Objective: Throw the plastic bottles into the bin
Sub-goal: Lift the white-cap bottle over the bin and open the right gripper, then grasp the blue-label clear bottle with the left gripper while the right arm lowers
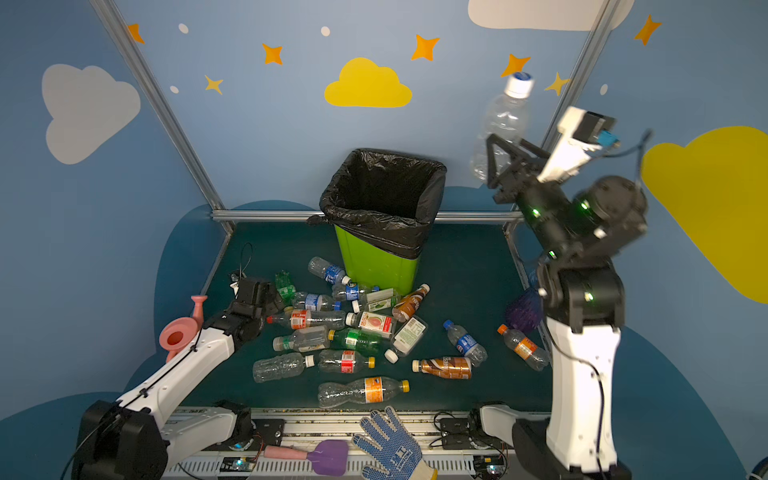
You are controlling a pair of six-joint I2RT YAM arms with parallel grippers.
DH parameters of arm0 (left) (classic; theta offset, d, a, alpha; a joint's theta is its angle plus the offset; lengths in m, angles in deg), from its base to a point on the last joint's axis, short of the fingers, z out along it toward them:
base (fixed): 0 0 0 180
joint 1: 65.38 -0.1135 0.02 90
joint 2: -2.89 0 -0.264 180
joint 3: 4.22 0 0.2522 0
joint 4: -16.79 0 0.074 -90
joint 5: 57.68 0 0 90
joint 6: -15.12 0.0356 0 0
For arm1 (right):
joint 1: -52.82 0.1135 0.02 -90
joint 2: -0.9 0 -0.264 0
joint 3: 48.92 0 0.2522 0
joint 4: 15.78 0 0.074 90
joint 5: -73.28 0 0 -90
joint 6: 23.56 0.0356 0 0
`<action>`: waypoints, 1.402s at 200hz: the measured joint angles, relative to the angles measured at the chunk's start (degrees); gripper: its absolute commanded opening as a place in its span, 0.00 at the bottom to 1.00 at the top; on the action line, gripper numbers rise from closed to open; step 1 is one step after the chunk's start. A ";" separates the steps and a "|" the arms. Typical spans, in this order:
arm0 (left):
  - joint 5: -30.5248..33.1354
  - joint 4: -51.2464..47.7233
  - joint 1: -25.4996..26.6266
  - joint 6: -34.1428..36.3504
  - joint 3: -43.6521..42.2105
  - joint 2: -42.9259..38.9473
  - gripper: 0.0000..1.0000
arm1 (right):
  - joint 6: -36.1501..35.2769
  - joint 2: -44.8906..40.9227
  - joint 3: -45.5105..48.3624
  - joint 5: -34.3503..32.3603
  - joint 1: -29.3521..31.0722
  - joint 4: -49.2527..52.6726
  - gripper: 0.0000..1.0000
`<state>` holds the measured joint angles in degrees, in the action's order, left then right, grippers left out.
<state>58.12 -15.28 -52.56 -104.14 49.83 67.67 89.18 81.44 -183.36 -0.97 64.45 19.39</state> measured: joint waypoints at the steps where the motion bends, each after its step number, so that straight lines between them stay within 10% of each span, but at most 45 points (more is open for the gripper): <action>1: -0.02 -0.02 -0.02 -0.04 0.00 0.00 1.00 | -0.28 1.25 -1.16 0.04 0.48 0.42 0.65; 35: -0.87 -1.81 -0.35 -0.63 0.68 0.98 1.00 | -5.05 36.30 -35.15 1.01 6.60 18.53 0.93; 57: -0.74 -2.64 -0.74 -0.96 1.38 0.96 1.00 | -6.62 41.70 -37.59 -1.51 5.77 28.68 0.98; 94: -0.90 -2.73 -1.57 -0.90 2.03 0.55 1.00 | -6.88 10.49 1.42 -6.51 0.81 17.59 0.98; 143: -2.38 -2.64 -2.12 0.57 8.59 5.95 1.00 | -4.07 -19.21 23.32 -10.34 -8.28 4.13 0.98; 209: -16.17 -0.17 -2.14 -3.32 18.32 19.02 1.00 | 4.24 -20.44 63.91 -10.60 -16.92 6.38 0.98; 280: -31.06 4.72 -1.03 -18.73 31.21 36.96 1.00 | 9.09 -29.09 75.60 -8.41 -26.36 7.67 0.98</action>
<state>27.06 -10.56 -53.59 -122.87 81.04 104.63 98.28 52.34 -107.76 -9.38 38.10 27.06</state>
